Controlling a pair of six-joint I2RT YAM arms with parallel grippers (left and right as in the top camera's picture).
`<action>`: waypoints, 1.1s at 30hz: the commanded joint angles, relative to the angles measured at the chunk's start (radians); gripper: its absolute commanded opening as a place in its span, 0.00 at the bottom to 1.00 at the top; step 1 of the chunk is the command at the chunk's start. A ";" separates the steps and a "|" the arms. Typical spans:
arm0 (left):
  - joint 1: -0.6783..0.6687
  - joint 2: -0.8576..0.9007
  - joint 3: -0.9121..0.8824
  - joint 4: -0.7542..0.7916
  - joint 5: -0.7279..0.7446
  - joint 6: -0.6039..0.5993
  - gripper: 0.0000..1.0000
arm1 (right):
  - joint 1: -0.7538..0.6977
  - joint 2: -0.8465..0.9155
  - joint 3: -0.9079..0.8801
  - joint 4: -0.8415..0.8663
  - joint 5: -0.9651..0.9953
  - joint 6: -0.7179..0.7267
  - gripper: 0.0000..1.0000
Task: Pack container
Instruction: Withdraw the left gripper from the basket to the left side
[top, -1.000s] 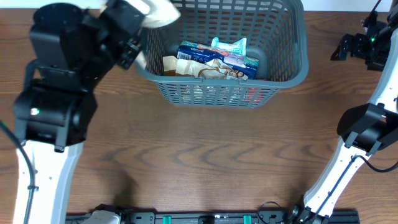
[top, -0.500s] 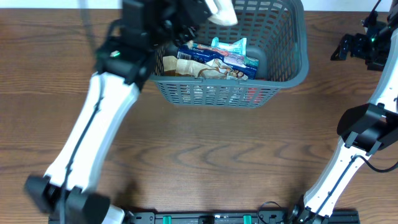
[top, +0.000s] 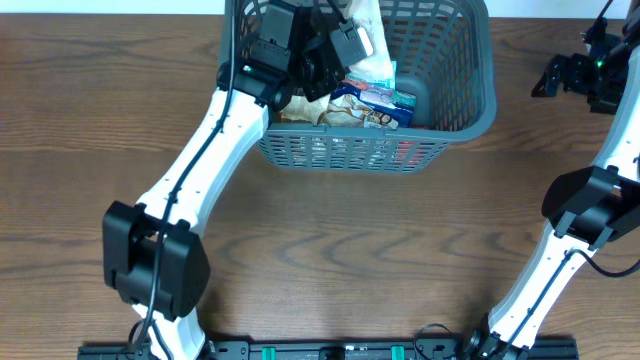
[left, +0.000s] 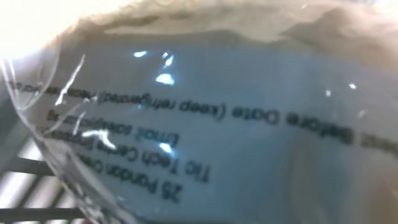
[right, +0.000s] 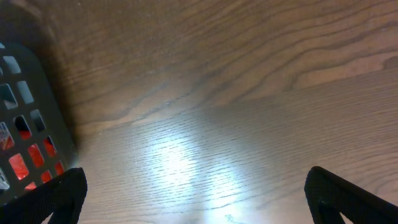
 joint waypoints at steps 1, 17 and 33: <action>-0.004 0.059 0.014 -0.033 0.015 0.010 0.06 | 0.000 -0.015 0.005 -0.003 -0.012 -0.007 0.99; -0.004 0.047 0.014 -0.073 0.014 -0.074 0.68 | 0.000 -0.015 0.005 -0.003 -0.012 -0.007 0.99; 0.045 -0.288 0.014 -0.081 -0.259 -0.240 0.80 | 0.000 -0.015 0.005 -0.003 -0.083 0.011 0.99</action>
